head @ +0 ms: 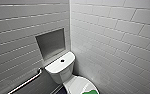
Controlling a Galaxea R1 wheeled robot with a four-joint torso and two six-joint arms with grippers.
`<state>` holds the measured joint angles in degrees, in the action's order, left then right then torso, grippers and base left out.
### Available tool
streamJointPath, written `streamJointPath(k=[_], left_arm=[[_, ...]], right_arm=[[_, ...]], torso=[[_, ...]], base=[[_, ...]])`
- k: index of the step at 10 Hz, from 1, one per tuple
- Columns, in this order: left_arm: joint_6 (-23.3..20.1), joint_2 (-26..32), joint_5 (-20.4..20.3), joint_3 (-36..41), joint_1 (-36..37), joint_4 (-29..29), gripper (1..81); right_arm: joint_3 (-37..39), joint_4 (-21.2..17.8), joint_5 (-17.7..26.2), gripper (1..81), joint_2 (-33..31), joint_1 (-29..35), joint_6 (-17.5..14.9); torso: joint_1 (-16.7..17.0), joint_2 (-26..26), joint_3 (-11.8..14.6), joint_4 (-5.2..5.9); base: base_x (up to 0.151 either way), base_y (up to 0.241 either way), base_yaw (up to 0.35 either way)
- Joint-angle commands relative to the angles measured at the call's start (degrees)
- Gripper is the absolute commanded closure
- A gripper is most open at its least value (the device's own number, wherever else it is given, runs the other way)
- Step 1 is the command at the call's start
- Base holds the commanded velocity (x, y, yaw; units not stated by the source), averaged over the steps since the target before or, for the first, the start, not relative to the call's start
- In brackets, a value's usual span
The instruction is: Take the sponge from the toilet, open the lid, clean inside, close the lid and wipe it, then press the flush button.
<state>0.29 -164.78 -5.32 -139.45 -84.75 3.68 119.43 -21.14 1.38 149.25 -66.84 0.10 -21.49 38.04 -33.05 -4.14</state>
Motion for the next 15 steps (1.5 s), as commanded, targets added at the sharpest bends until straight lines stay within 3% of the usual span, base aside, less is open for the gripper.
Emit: streamJointPath(k=[1,2,9,11,14,15], left_arm=[[0.1,0.2,3.9,0.5,0.3,-0.1,1.0],[0.0,0.2,3.9,0.4,0.1,-0.1,1.0],[-0.1,-1.9,3.9,-3.5,-0.8,-0.1,1.0],[-0.1,-2.0,3.8,-3.5,-1.1,-0.1,1.0],[-0.1,-2.0,3.8,-3.6,-1.9,0.0,1.0],[-0.1,-2.0,3.8,-3.7,-2.0,0.3,1.0]], right_arm=[[-1.8,-5.2,3.4,1.0,-2.0,6.2,0.1],[-2.4,-6.1,3.4,1.0,-2.3,7.6,0.1],[-5.1,-10.1,3.4,1.0,-3.1,13.6,0.1],[-4.7,-13.8,3.4,1.0,-2.6,15.6,0.1],[-2.4,-17.0,4.0,1.0,-0.5,19.4,0.1],[-1.6,-18.0,5.8,1.0,0.0,20.4,0.1]], torso=[[-3.6,5.6,0.0,0.00],[-5.0,7.8,0.0,0.00],[-14.3,22.7,-9.8,0.00],[-17.0,27.0,-7.7,0.00],[-21.1,33.5,-8.3,0.00],[-18.8,29.9,-8.3,0.00]], base=[[0.000,0.000,0.000],[0.000,0.000,0.000],[0.000,0.000,0.000],[0.000,0.000,0.000],[0.000,0.000,0.000],[0.000,0.000,0.000]])
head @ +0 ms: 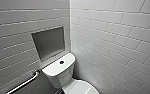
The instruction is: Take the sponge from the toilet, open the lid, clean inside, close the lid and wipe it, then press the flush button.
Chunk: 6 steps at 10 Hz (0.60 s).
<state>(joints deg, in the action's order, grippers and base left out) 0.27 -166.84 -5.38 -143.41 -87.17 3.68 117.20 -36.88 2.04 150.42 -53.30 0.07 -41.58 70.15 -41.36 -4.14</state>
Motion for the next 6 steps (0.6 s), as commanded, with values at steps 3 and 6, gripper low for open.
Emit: streamJointPath(k=[3,6], left_arm=[[-0.1,-0.1,3.9,0.2,0.4,0.4,1.0],[-0.1,-0.1,3.9,0.2,0.4,0.3,1.0]], right_arm=[[3.4,-2.8,5.8,1.0,1.7,8.8,0.1],[3.9,-4.1,7.0,1.0,2.6,11.0,1.1]], torso=[[-0.8,1.5,-6.4,0.00],[-1.3,2.2,-6.0,0.00]], base=[[0.000,0.000,0.000],[0.000,0.000,0.000]])
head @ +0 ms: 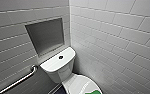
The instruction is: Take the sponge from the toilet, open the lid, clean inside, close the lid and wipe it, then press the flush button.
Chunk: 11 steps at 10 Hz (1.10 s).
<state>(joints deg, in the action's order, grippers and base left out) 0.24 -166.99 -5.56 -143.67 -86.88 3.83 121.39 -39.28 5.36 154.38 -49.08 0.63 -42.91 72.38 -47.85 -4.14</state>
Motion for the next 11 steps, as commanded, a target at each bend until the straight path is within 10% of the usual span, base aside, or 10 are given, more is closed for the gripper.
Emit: streamJointPath(k=[1,4,11], left_arm=[[-0.1,0.1,4.1,0.5,0.1,0.1,1.0],[-0.1,0.1,4.1,0.5,0.1,0.2,1.0],[0.1,-0.9,4.1,-1.8,0.2,0.2,1.0]], right_arm=[[-0.3,-1.7,3.6,1.0,-1.0,7.2,1.6],[3.4,-1.8,3.6,1.0,2.7,7.4,6.2],[8.8,-9.8,3.5,1.0,5.2,8.0,6.1]], torso=[[0.0,0.0,0.1,0.00],[-4.8,7.5,-0.6,0.00],[-4.1,6.6,-0.7,0.00]], base=[[0.000,0.000,0.000],[0.000,0.000,0.000],[0.000,0.000,0.000]])
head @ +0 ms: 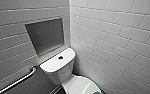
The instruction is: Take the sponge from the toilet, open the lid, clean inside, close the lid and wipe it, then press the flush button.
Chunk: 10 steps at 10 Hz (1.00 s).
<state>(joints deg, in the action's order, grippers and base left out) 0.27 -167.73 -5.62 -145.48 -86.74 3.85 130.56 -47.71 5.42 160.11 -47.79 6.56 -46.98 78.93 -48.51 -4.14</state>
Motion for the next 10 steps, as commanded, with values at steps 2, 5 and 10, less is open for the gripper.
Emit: streamJointPath(k=[2,5,10], left_arm=[[0.1,-0.3,4.1,-0.4,0.0,0.2,1.0],[0.2,-0.2,4.4,-0.6,-0.1,0.2,1.0],[0.3,0.0,4.7,-0.7,0.0,0.2,1.0]], right_arm=[[0.0,-1.3,3.4,1.0,-0.3,7.3,0.2],[4.1,-0.9,3.5,1.0,1.0,7.0,0.1],[9.1,-0.6,3.0,1.0,5.1,7.3,-0.6]], torso=[[0.0,0.0,0.0,0.00],[0.0,0.0,0.0,0.00],[0.0,0.0,-6.1,0.00]], base=[[0.000,0.000,0.000],[0.000,0.000,0.000],[0.000,0.000,0.000]])
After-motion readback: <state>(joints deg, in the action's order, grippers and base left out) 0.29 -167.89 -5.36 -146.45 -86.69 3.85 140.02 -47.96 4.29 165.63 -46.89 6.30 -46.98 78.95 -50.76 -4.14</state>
